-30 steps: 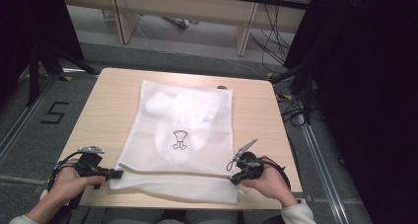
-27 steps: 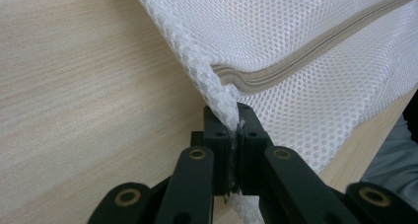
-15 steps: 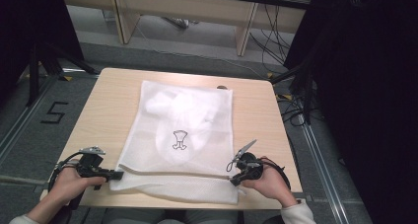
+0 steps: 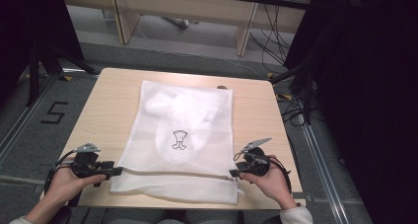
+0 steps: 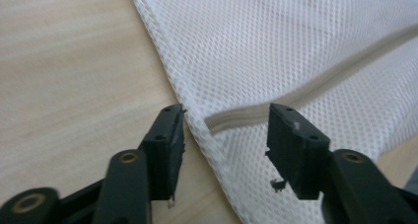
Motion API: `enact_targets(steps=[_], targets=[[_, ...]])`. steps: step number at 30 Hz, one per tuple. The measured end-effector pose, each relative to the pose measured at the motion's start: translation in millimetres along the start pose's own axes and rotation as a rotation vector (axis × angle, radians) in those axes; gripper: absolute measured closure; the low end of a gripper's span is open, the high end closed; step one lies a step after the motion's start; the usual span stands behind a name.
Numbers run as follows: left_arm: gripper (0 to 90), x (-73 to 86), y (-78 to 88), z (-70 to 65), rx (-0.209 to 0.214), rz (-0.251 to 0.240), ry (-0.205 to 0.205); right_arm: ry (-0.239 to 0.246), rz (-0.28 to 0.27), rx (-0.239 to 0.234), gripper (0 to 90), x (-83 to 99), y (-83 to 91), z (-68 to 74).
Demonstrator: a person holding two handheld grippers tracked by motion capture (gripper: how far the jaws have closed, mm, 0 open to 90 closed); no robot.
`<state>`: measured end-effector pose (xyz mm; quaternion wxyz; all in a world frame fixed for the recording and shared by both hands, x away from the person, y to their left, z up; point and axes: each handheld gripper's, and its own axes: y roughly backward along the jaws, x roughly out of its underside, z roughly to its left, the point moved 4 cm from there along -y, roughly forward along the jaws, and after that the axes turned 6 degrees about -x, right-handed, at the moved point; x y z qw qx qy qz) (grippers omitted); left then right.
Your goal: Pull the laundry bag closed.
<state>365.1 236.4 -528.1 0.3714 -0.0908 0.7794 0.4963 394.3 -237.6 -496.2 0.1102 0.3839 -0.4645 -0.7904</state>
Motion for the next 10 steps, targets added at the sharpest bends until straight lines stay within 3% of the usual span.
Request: enact_targets(steps=[3,5,7,8,10], targets=[[36.0,-1.3,-1.5,1.3,-0.014,-0.024,-0.022,-0.053,-0.033,0.028,54.7,0.2,-0.3,-6.1],[33.6,-1.7,-1.4,2.0,-0.034,-0.028,-0.026,-0.064,-0.06,0.026,55.5,0.6,-0.6,-9.4],[33.2,-3.1,-3.0,0.8,-0.043,-0.06,0.003,-0.088,-0.078,0.033,55.6,0.3,0.5,-10.1],[33.2,-3.3,-2.7,1.3,-0.042,-0.061,0.0,-0.097,-0.107,0.032,55.9,-0.1,-1.0,-10.6],[33.3,-3.9,-3.2,0.6,-0.038,-0.064,-0.003,-0.112,-0.096,0.032,56.9,0.5,1.3,-11.2]])
